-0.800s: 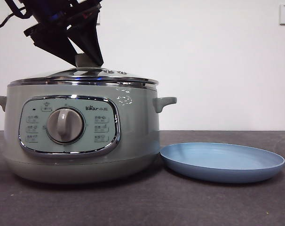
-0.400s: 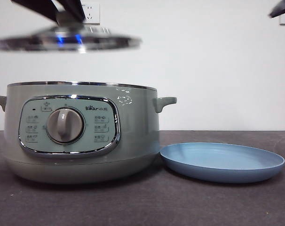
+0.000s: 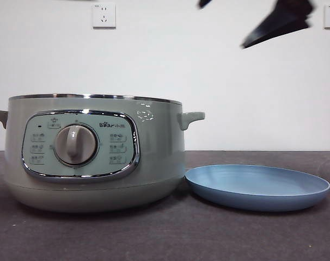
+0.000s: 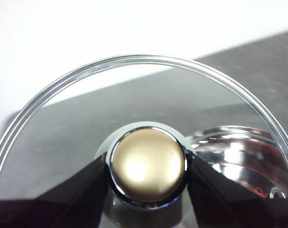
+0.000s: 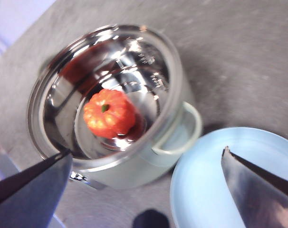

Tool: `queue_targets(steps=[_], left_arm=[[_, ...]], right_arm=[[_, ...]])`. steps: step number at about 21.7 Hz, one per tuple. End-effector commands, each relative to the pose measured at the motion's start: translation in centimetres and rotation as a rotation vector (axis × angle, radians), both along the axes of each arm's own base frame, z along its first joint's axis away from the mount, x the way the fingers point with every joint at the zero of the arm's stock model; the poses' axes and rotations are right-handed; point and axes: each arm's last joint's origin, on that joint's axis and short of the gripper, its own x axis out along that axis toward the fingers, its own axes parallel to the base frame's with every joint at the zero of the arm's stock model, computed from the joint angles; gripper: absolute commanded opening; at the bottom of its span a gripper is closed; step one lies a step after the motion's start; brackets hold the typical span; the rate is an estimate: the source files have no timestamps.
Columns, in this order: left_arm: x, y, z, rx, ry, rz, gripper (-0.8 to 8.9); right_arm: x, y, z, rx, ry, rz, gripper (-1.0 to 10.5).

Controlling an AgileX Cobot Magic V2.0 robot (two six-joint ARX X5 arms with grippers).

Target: Take the pumpkin out from the steamer,put the pumpkin in the blue plate,close the lid

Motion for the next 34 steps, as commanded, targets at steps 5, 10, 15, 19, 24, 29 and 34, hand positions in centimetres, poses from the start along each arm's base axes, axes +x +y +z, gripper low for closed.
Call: queue_targets(steps=[5,10,15,19,24,29,34], left_arm=[[-3.3,2.2,1.3,0.002,-0.102,0.126,-0.08],[-4.2,2.9,1.1,0.027,-0.09,0.175,-0.08],[-4.2,2.9,0.8,0.044,-0.068,0.178,-0.08],[-4.2,2.9,0.8,0.046,-0.064,0.178,-0.08],[-4.2,2.9,0.8,0.048,-0.062,0.178,-0.08],[-4.3,2.9,0.5,0.063,-0.04,0.177,-0.08],[-4.3,3.0,0.4,0.069,-0.031,0.176,-0.08]], right_arm=[[2.9,6.0,0.7,-0.093,0.046,0.137,5.7],[4.6,10.7,1.3,-0.26,0.079,0.178,5.7],[5.8,16.6,-0.8,-0.428,0.124,0.248,5.7],[5.8,19.7,-4.5,-0.499,0.148,0.32,5.7],[6.3,21.7,-8.0,-0.583,0.132,0.33,5.7],[6.9,22.2,-9.1,-0.579,0.121,0.335,5.7],[7.1,22.8,-10.9,-0.603,0.144,0.343,5.6]])
